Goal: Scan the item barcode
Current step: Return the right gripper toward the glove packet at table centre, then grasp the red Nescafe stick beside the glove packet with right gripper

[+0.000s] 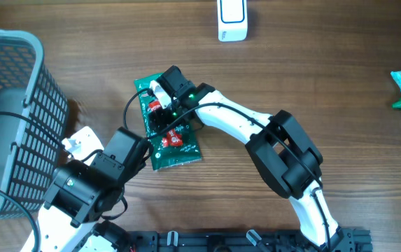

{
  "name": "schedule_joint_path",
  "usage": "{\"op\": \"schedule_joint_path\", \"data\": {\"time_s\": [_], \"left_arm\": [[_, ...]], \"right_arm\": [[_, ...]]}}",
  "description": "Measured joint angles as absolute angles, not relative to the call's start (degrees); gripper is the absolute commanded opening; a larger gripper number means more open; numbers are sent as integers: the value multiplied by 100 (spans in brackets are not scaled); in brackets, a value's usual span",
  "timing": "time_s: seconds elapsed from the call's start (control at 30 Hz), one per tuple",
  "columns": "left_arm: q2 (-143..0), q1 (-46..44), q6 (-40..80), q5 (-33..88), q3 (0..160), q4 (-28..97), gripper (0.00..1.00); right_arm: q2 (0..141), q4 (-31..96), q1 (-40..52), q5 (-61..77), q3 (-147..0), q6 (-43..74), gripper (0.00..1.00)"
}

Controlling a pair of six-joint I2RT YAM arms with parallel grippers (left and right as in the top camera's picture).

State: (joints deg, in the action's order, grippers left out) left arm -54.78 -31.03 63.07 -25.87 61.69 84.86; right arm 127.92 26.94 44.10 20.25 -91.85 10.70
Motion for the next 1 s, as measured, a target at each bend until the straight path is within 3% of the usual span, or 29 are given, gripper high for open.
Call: {"op": "schedule_joint_path", "data": {"time_s": [0.07,0.13,0.17,0.23,0.3,0.33,0.43,0.53,0.83,1.0], "left_arm": [[-5478,-3103,6307,-2587,6169,8486,100],[-5478,-3103,6307,-2587,6169,8488,100],[-5478,-3103,6307,-2587,6169,8488,100],[-5478,-3103,6307,-2587,6169,8486,100],[-5478,-3103,6307,-2587,6169,8486,100],[-5478,-3103,6307,-2587,6169,8488,100],[-5478,-3103,6307,-2587,6169,8486,100],[-5478,-3103,6307,-2587,6169,8486,100],[-5478,-3103,6307,-2587,6169,8486,100],[-5478,-3103,6307,-2587,6169,8488,100]], "right_arm": [[12796,2810,4405,2005,-9185,1074,27],[12816,2923,4405,1962,-9185,1070,17],[12816,3004,4405,1837,-9190,1127,16],[12816,3127,4405,1656,-9192,1225,36],[12816,3194,4423,1581,-9214,1306,39],[12805,3229,4447,1522,-9240,1343,37],[12803,3258,4480,1337,-9247,1382,15],[12803,3341,4475,1015,-9251,1542,5],[12759,4287,4217,749,-9489,2014,4],[12479,5017,3336,2088,-9489,2075,4]]}}
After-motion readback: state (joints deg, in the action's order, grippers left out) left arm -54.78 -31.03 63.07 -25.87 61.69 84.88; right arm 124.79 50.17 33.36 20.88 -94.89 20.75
